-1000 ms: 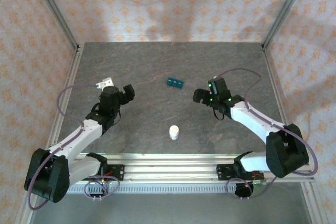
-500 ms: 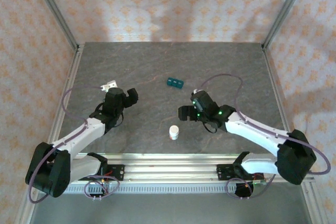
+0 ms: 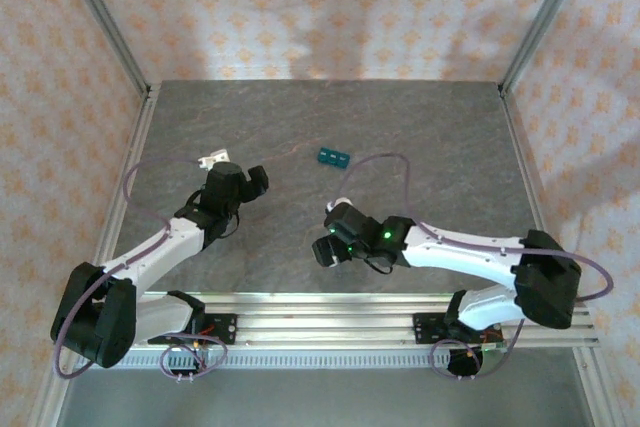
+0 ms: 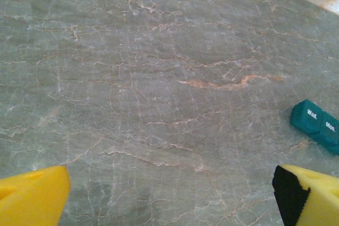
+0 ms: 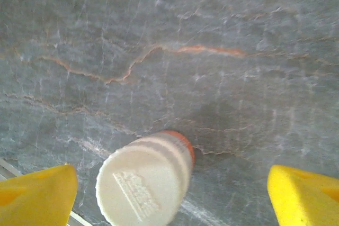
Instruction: Sort the pills into containers
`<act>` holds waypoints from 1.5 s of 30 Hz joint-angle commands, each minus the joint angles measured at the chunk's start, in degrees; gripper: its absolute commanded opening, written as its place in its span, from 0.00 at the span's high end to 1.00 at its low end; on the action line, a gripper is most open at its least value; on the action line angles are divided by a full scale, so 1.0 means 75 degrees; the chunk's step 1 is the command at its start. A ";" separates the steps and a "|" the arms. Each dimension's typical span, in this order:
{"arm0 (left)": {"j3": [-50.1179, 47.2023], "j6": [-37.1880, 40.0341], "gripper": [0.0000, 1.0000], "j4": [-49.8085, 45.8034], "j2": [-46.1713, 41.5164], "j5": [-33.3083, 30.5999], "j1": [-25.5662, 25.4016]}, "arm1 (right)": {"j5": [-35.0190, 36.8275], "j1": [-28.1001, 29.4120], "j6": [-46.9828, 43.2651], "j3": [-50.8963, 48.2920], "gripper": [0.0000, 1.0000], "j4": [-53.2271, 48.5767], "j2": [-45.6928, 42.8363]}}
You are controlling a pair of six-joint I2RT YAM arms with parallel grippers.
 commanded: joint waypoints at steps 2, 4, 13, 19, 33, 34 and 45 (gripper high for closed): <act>0.0025 0.0026 0.00 -0.0239 -0.0138 -0.0249 -0.0062 | 0.0346 0.0123 -0.0090 0.0241 0.11 -0.0048 0.0423; -0.0004 0.0036 0.00 -0.0227 -0.0196 -0.0260 -0.0062 | 0.0328 0.0121 -0.0071 0.0248 0.12 0.0028 0.0606; -0.0051 0.0073 0.00 -0.0181 -0.0217 -0.0293 -0.0062 | 0.0312 0.0136 -0.0035 0.0331 0.40 0.0328 0.1322; -0.0063 0.0074 0.00 -0.0144 -0.0145 -0.0256 -0.0062 | 0.1353 0.0061 -0.0261 0.0459 0.65 -0.0007 0.1096; -0.0009 -0.0027 0.00 -0.0223 0.0010 0.0009 -0.0062 | 0.1552 -0.4094 -0.1121 0.0937 0.63 0.0298 0.0992; -0.0004 -0.0031 0.00 -0.0245 0.0001 0.0020 -0.0062 | 0.1475 -0.4354 -0.1117 0.1012 0.63 0.0364 0.1123; -0.0004 -0.0056 0.00 -0.0423 -0.0129 -0.0021 -0.0073 | 0.1171 -0.5533 -0.0577 0.0871 0.61 0.1119 0.2212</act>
